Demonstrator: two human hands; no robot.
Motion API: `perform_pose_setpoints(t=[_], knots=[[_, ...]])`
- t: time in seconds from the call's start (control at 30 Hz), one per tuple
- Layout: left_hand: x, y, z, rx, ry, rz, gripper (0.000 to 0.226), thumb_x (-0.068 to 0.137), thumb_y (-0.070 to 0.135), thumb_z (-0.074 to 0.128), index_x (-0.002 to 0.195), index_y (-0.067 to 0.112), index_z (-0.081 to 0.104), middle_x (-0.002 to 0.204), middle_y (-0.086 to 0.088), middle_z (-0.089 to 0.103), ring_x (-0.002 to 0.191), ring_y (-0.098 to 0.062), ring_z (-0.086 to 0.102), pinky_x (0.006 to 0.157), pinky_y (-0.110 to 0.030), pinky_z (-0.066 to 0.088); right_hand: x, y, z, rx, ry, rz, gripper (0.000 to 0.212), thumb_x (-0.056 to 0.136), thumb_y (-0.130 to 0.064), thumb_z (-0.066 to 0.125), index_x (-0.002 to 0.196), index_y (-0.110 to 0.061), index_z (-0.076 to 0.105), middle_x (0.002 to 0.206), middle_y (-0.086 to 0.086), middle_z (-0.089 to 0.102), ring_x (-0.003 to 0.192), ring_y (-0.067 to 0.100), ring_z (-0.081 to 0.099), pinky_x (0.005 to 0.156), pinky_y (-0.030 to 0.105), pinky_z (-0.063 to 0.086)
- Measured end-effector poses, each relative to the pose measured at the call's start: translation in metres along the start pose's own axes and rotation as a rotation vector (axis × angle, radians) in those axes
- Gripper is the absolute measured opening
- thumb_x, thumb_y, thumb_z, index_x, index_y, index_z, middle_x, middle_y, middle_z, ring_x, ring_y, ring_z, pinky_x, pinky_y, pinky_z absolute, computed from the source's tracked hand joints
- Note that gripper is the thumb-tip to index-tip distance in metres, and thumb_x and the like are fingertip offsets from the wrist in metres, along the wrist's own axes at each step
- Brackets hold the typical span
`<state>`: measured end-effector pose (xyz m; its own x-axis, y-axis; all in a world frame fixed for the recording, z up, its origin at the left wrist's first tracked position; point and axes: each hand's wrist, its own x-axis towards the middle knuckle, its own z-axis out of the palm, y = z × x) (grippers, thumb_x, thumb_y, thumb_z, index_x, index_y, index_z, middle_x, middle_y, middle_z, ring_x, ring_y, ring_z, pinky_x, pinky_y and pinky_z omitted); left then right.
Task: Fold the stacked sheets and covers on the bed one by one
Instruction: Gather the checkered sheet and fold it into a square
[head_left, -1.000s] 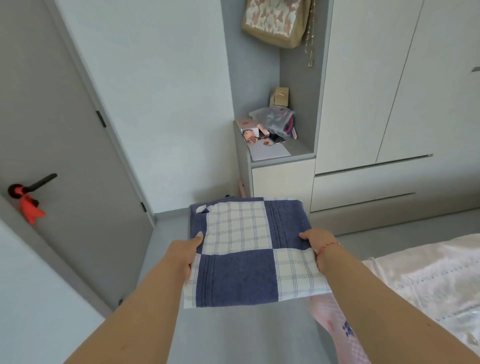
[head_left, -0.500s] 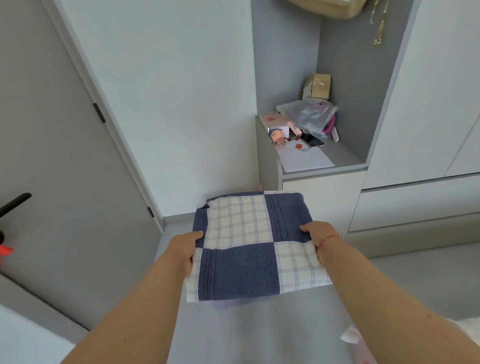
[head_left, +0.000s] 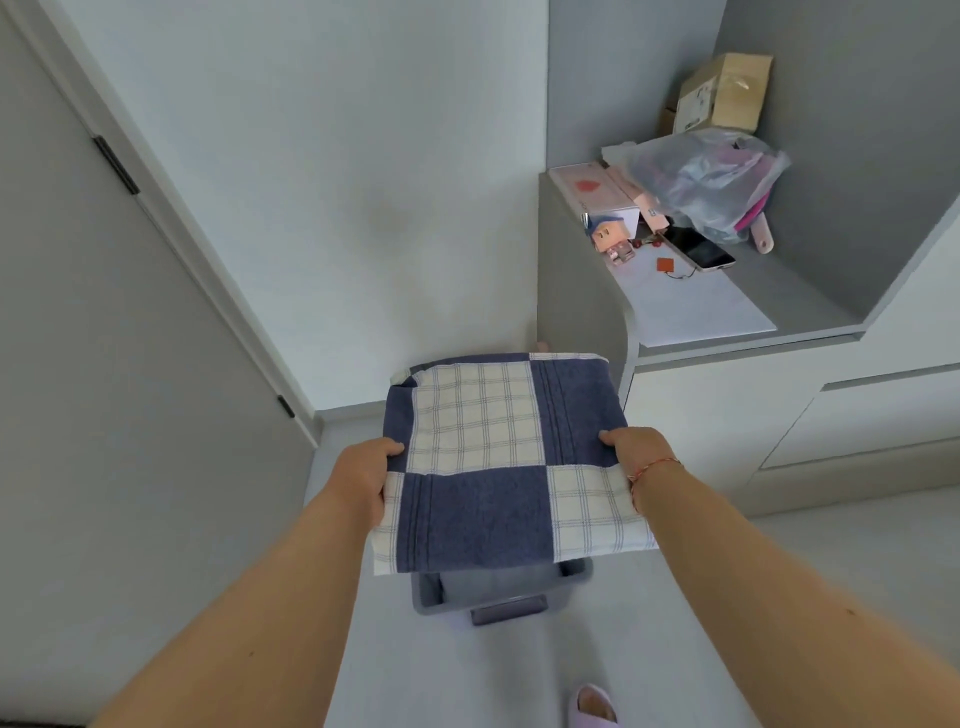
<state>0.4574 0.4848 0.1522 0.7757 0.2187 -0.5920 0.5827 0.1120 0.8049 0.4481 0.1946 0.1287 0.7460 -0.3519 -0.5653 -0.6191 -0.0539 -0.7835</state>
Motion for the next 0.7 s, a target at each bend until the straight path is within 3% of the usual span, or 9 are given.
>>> perform_pose_setpoints(t=[0.07,0.13,0.3,0.5,0.6,0.7], knots=[[0.023,0.003,0.002,-0.006,0.009,-0.023,0.014,0.092,0.007,0.053,0.088,0.001,0.065,0.084,-0.017,0.068,0.070,-0.031,0.061,0.083,-0.049,0.053,0.021,-0.008,0.012,-0.078,0.016,-0.005,0.039,0.095,-0.019,0.053,0.124,0.006,0.052,0.119,0.015,0.058,0.102,0.034,0.058,0.095,0.040,0.047],[0.050,0.005,0.004,-0.019,0.022,-0.042,0.014,0.092,0.008,0.054,0.088,0.002,0.066,0.085,-0.017,0.069,0.073,-0.032,0.063,0.087,-0.052,0.052,0.044,-0.018,0.027,-0.146,0.027,-0.013,0.040,0.096,-0.021,0.052,0.122,0.009,0.052,0.124,0.024,0.057,0.115,0.040,0.054,0.103,0.046,0.042],[0.113,-0.003,0.017,-0.015,0.062,-0.086,0.015,0.094,0.006,0.052,0.097,0.001,0.065,0.095,-0.020,0.069,0.086,-0.035,0.064,0.092,-0.057,0.050,0.108,-0.024,0.055,-0.245,-0.002,-0.012,0.038,0.097,-0.021,0.050,0.126,0.005,0.051,0.124,0.022,0.057,0.114,0.038,0.053,0.097,0.040,0.044],[0.180,-0.039,0.022,0.074,0.078,-0.100,0.017,0.097,0.006,0.049,0.098,0.007,0.066,0.103,-0.017,0.071,0.103,-0.039,0.064,0.096,-0.056,0.049,0.167,0.005,0.090,-0.274,-0.057,0.070,0.036,0.097,-0.021,0.049,0.125,0.002,0.051,0.121,0.021,0.059,0.109,0.038,0.056,0.097,0.044,0.046],[0.213,-0.069,0.024,0.105,0.069,-0.156,0.020,0.098,0.024,0.052,0.102,0.009,0.066,0.107,-0.015,0.070,0.103,-0.037,0.064,0.097,-0.054,0.049,0.194,0.032,0.106,-0.270,-0.061,0.117,0.036,0.098,-0.022,0.048,0.125,0.001,0.050,0.122,0.019,0.058,0.109,0.036,0.055,0.097,0.043,0.045],[0.248,-0.102,0.027,0.138,0.073,-0.218,0.045,0.095,0.049,0.053,0.116,0.011,0.062,0.113,-0.009,0.068,0.105,-0.032,0.062,0.099,-0.049,0.048,0.216,0.067,0.124,-0.277,-0.048,0.161,0.041,0.100,-0.028,0.044,0.128,0.001,0.047,0.124,0.018,0.055,0.112,0.035,0.052,0.093,0.038,0.044]])
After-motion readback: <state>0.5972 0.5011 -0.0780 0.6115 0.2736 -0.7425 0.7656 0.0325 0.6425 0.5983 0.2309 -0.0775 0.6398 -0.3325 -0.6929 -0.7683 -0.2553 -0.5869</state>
